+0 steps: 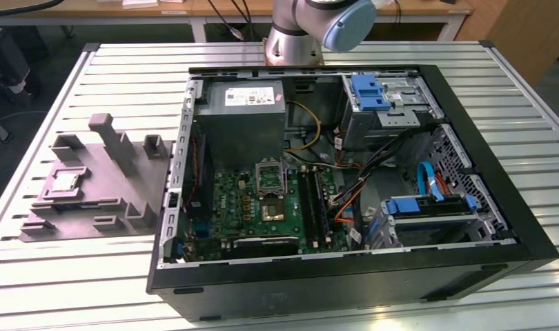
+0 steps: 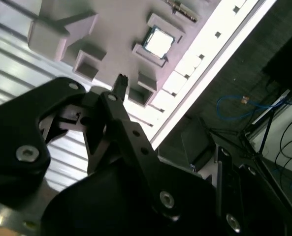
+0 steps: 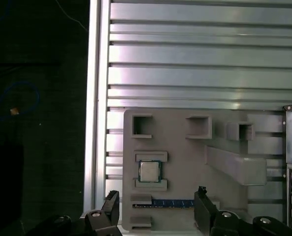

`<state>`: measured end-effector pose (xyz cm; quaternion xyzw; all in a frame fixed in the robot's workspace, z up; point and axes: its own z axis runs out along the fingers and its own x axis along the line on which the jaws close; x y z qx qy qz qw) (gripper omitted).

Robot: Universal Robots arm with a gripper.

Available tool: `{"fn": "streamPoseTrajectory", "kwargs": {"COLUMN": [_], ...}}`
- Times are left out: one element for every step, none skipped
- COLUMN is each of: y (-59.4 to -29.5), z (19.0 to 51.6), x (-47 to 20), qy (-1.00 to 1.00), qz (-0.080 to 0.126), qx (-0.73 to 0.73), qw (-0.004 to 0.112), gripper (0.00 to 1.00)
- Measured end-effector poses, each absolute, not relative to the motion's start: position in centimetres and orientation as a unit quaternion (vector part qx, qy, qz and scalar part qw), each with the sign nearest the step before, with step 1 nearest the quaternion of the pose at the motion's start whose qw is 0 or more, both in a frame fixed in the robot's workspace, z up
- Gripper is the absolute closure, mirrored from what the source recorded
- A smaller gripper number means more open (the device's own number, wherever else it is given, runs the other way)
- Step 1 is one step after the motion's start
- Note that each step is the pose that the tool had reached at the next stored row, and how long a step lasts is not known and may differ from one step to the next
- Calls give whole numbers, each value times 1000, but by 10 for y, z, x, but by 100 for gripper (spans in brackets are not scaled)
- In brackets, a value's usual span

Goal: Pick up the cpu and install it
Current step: 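Pick up the cpu and move it towards the insertion slot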

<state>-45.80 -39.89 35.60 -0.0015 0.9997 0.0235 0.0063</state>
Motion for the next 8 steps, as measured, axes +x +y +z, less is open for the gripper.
{"fn": "streamPoseTrajectory", "kwargs": {"y": [-399, -399, -399, -399, -399, -399, -399, -399], "z": [356, 356, 356, 356, 356, 356, 356, 356], "x": [-456, -453, -453, -453, -453, -453, -453, -453], "qy": [1000, 1000, 1000, 1000, 1000, 1000, 1000, 1000], "qz": [24, 24, 24, 24, 24, 24, 24, 24], "qx": [-1, -1, -1, -1, -1, -1, -1, -1], "qw": [6, 6, 6, 6, 6, 6, 6, 6], "gripper": [29, 29, 29, 29, 29, 29, 29, 29]}}
